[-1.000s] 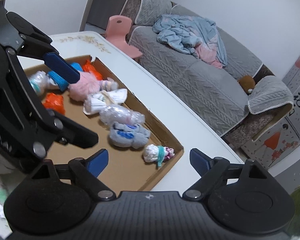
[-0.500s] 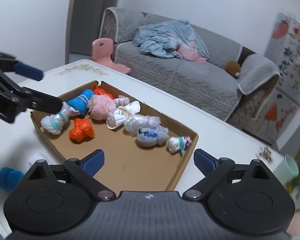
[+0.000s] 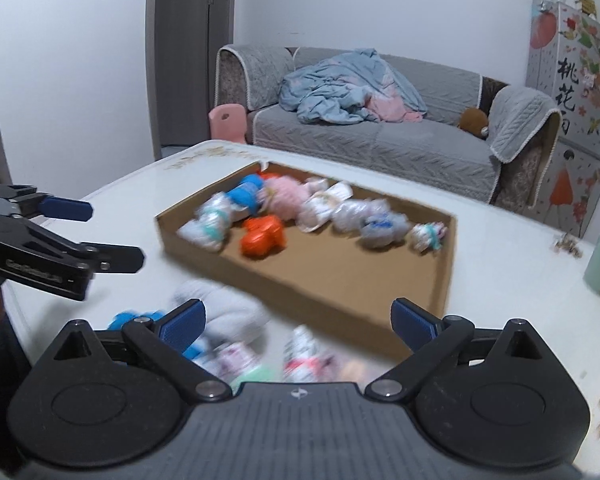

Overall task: Organize objects
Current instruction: 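Grasp blue knit sock bundle with left tool while right tool grasps lavender sock bundle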

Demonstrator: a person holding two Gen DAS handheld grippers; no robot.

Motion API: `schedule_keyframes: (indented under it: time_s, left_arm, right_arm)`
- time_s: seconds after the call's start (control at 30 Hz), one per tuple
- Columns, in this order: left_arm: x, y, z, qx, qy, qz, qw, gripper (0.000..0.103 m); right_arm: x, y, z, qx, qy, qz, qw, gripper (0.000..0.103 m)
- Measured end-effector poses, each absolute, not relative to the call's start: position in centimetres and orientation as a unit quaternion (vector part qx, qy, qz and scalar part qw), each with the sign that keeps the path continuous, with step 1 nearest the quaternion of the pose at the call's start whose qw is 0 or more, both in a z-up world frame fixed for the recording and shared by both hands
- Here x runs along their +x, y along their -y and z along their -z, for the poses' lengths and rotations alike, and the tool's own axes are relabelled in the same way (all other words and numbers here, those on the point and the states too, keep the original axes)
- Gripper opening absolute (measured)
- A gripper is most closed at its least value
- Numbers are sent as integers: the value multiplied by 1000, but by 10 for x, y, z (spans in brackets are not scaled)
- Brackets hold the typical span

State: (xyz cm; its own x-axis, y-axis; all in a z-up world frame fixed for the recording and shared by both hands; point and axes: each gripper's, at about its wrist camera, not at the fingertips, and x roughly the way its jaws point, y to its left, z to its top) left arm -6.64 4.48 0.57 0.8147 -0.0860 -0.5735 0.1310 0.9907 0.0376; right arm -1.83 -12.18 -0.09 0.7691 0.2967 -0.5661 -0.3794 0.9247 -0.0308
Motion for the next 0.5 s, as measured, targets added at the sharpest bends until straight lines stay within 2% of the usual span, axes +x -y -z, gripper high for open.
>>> schedule_keyframes:
  time_s: [0.33,0.5]
  left_arm:
    - [-87,-39,17,66,-302,63,949,103]
    - [-87,-38,27,64,-317,65,944,103]
  right_arm:
    - [-53,88,35,-108,-278,-206,932,97]
    - [-61,78,43,-126,-273,-210,930,88]
